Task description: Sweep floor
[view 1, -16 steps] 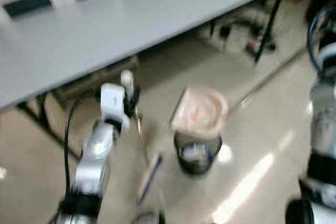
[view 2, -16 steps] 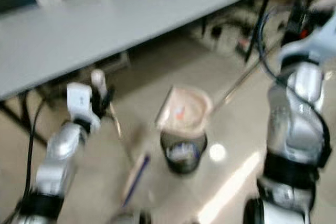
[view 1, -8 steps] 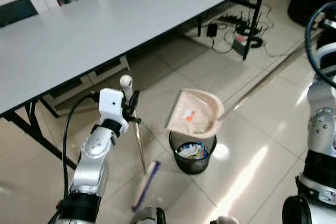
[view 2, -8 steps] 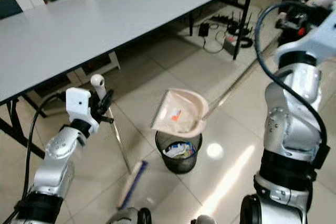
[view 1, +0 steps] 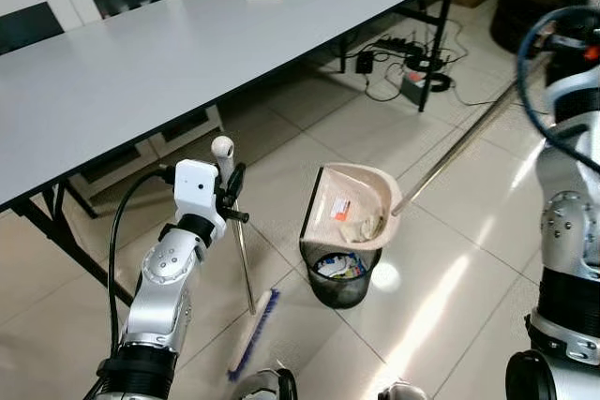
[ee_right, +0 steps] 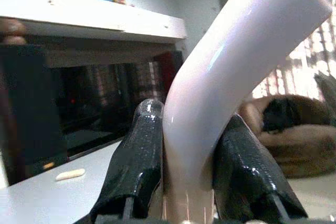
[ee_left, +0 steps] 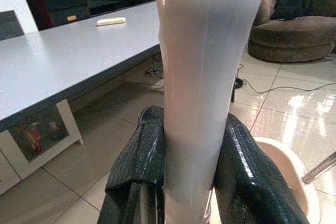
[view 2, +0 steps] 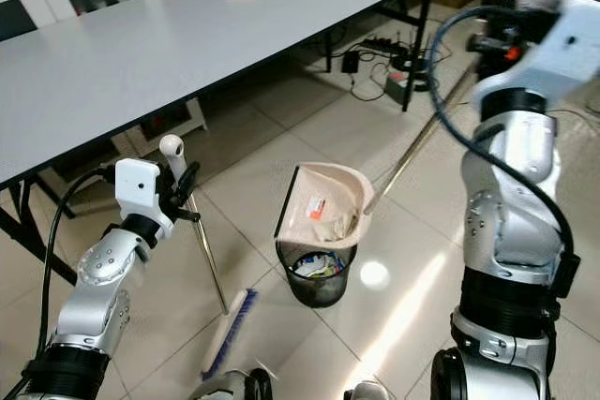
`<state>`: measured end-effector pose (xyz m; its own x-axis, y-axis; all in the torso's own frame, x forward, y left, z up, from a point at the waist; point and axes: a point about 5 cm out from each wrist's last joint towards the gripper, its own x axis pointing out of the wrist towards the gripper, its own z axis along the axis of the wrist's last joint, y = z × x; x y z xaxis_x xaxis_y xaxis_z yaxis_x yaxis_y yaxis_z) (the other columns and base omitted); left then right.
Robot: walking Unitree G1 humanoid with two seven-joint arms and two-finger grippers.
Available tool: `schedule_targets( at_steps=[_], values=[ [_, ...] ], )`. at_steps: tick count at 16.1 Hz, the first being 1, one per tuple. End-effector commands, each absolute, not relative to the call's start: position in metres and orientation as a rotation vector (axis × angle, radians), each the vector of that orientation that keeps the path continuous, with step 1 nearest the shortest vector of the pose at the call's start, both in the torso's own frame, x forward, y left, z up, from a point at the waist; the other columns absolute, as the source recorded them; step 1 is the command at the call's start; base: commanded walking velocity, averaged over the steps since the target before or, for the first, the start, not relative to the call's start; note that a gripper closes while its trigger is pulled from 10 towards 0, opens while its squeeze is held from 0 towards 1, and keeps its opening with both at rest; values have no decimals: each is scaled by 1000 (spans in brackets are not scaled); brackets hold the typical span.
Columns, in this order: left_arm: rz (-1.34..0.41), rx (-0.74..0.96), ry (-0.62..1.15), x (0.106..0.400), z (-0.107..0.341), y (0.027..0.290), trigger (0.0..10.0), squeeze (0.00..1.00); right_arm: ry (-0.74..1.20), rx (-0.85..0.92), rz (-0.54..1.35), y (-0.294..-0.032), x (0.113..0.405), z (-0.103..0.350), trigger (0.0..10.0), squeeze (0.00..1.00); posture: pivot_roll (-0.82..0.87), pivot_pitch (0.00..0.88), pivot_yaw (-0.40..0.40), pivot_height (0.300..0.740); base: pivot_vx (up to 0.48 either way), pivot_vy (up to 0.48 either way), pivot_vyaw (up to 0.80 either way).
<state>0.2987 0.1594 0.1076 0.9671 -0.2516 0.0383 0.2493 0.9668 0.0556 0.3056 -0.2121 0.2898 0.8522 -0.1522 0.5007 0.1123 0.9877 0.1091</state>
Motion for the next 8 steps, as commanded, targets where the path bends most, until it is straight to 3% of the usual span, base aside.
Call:
schedule_targets(
  at_steps=[1, 5, 8],
  values=[
    [-250, 65, -63, 298, 113, 163, 10000, 0, -594, 53, -77, -203, 302, 298, 10000, 0, -46, 88, 114, 740, 0, 0, 0],
    [-254, 68, -61, 297, 112, 162, 10000, 0, -653, -147, 123, -165, 300, 292, 10000, 0, -42, 92, 114, 740, 0, 0, 0],
    [-253, 72, -64, 298, 113, 161, 10000, 0, -686, -184, 125, -156, 303, 283, 10000, 0, -28, 93, 112, 740, 0, 0, 0]
  ],
)
